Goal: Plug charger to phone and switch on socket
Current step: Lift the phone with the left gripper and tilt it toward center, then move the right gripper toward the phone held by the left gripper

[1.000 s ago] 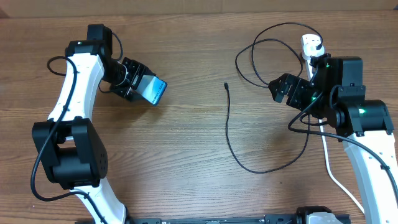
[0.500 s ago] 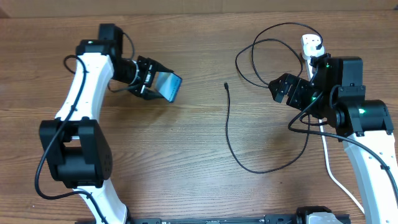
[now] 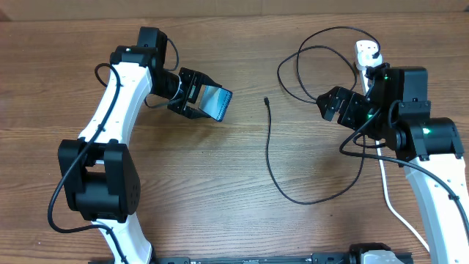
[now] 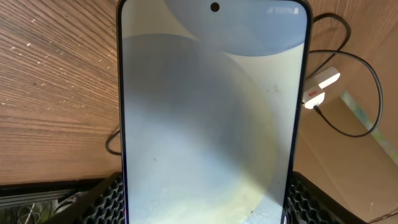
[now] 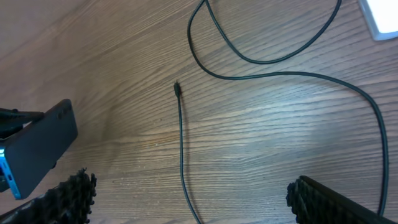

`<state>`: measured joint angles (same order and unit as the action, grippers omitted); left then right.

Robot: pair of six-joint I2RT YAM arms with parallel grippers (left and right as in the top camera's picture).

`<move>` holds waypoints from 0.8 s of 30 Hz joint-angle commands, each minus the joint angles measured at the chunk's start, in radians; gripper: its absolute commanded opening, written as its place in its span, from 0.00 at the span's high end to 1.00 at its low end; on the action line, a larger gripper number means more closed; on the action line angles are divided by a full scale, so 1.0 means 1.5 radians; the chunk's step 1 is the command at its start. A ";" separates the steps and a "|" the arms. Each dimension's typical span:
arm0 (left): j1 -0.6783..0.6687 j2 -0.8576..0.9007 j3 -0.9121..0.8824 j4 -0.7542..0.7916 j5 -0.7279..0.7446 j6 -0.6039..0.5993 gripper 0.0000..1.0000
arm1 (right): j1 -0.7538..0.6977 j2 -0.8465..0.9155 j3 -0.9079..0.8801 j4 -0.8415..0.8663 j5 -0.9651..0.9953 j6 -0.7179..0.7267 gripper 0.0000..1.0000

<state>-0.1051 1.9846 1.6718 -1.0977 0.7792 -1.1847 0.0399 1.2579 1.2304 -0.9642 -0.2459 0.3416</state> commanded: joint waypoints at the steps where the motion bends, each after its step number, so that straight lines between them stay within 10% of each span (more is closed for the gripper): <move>1: -0.005 0.001 0.021 0.002 0.028 -0.018 0.96 | -0.001 0.001 0.014 0.008 -0.031 0.007 0.00; 24: -0.005 0.001 0.021 -0.003 -0.094 -0.011 0.96 | 0.194 0.136 0.013 0.208 -0.116 0.116 0.06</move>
<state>-0.1051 1.9846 1.6718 -1.0992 0.7090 -1.1988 0.3054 1.4384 1.2304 -0.6739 -0.4149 0.4721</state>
